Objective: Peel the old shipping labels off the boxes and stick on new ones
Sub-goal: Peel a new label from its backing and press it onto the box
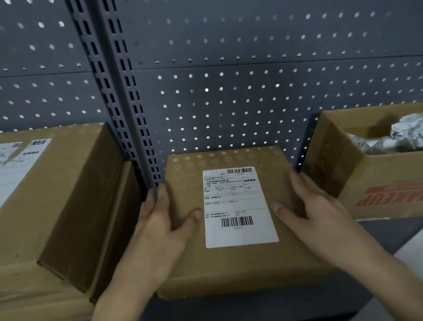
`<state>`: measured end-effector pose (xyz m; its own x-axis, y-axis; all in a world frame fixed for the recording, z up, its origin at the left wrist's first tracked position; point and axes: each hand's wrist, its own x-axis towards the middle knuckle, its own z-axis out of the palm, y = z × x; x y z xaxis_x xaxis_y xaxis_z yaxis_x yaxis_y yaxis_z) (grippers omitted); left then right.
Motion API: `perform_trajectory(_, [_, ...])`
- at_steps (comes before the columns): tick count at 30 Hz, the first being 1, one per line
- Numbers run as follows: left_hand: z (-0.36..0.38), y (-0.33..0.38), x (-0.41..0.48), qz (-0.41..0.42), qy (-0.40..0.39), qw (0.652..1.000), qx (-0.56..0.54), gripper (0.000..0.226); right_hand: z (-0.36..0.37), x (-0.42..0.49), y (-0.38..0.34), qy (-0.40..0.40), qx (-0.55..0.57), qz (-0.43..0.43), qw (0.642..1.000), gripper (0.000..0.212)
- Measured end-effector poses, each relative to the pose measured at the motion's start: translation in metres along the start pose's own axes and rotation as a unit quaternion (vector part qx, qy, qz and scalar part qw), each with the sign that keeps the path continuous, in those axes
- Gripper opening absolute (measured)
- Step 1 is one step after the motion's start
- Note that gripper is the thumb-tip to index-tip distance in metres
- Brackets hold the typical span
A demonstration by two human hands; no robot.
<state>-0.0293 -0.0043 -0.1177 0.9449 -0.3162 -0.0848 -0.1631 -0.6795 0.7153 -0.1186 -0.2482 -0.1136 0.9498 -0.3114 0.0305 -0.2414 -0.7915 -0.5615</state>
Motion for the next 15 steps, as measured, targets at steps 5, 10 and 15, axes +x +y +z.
perform_trajectory(5, [0.0037,0.0087,-0.0047,-0.047,0.006,0.995,-0.091,0.08,0.0036,0.0002,0.003,0.014,0.114,0.033,0.993,0.069])
perform_trajectory(10, [0.0052,0.0079,-0.0055,-0.07,0.032,0.985,-0.155,0.076,0.0088,-0.0006,0.0083,0.034,0.236,0.065,0.969,0.041])
perform_trajectory(15, [0.0053,0.0057,-0.0081,-0.081,0.043,0.98,-0.175,0.074,0.0074,-0.0018,0.01,0.019,0.287,0.041,0.957,0.027])
